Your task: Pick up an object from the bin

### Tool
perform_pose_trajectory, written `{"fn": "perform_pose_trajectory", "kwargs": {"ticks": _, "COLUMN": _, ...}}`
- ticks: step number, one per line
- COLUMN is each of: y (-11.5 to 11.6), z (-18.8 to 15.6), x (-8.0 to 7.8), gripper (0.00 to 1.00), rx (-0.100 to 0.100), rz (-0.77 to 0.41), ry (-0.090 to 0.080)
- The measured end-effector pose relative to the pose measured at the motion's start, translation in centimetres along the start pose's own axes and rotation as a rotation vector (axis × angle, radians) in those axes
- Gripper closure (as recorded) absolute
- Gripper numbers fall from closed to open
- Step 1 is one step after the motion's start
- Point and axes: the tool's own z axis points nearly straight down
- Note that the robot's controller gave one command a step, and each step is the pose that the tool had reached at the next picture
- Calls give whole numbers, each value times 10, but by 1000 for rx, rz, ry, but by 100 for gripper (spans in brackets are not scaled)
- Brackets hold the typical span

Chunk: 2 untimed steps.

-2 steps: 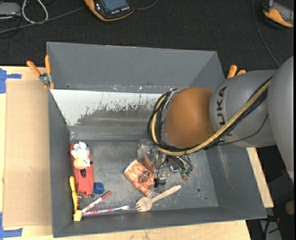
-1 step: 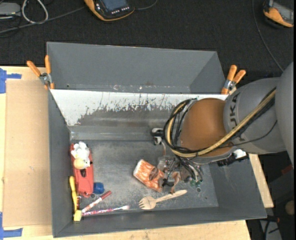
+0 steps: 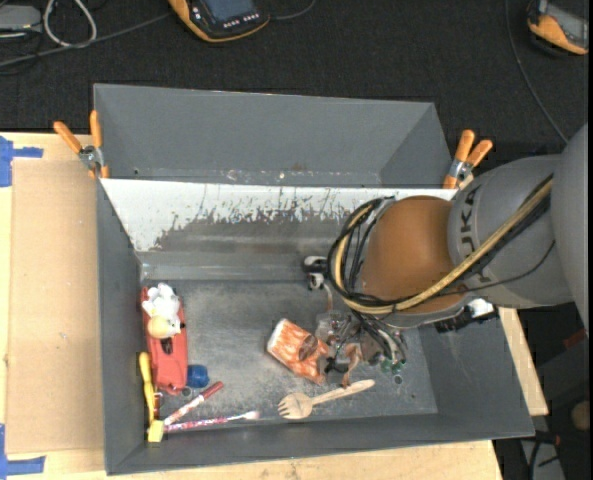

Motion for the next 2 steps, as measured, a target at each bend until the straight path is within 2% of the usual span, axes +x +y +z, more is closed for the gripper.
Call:
{"fn": "perform_pose_trajectory", "kwargs": {"ticks": 1, "y": 3, "z": -60, "x": -1, "gripper": 100, "rx": 1, "rz": -26, "ry": 5}}
{"fn": "perform_pose_trajectory", "kwargs": {"ticks": 2, "y": 0, "z": -136, "x": -2, "gripper": 100, "rx": 1, "rz": -45, "ry": 11}}
